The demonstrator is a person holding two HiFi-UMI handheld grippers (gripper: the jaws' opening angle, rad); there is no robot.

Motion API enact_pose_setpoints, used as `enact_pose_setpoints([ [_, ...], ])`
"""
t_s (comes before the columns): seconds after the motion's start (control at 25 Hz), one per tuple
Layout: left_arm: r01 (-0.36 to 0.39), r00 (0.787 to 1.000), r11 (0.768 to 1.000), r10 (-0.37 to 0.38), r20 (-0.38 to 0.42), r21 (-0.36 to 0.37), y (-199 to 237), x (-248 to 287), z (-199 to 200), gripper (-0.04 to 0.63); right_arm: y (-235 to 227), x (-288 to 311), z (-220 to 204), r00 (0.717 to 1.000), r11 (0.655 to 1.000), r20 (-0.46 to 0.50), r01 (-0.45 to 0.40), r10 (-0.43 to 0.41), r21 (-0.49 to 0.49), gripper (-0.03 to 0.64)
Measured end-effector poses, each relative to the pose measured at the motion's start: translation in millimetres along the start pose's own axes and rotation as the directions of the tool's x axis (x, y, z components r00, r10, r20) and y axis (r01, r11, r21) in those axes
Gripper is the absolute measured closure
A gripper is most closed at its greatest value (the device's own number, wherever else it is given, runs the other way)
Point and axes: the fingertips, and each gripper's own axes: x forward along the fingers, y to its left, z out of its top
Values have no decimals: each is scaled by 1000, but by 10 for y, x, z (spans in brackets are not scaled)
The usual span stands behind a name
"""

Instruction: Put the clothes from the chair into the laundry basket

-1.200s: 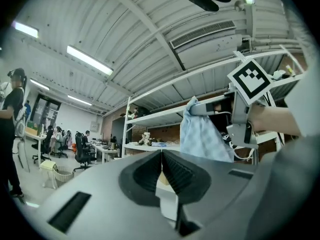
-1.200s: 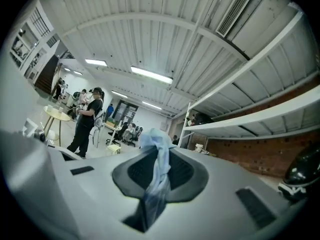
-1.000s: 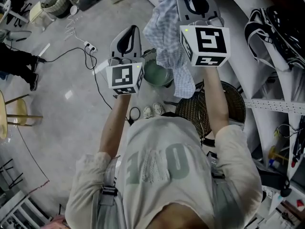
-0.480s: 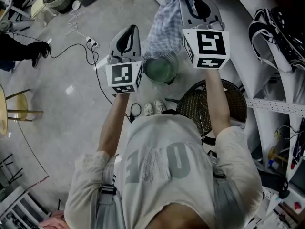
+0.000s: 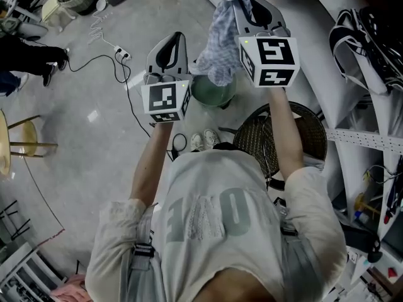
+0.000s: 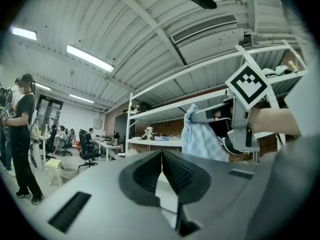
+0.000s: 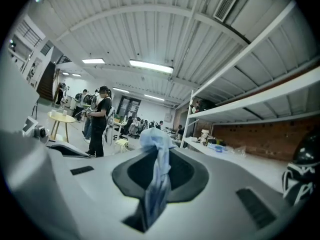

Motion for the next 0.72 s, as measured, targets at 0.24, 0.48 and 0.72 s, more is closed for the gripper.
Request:
enact_pose_setpoints([
  [0.24,4,1000,1000,-4,-13,2,-46,-16,-40,577,-6,-59,-431,996,1000,-91,1,1,26,569],
  [0.48,7,1000,1000,-7,-27,10,-101,-40,-82,577,29,-109,-664,988,1000,-151,-14,16,15,569],
  [0.72,12,999,1000,-12,-31,22,-146,-61,-74,577,113,-146,-990,968,999,-247,-36,45,39,568],
])
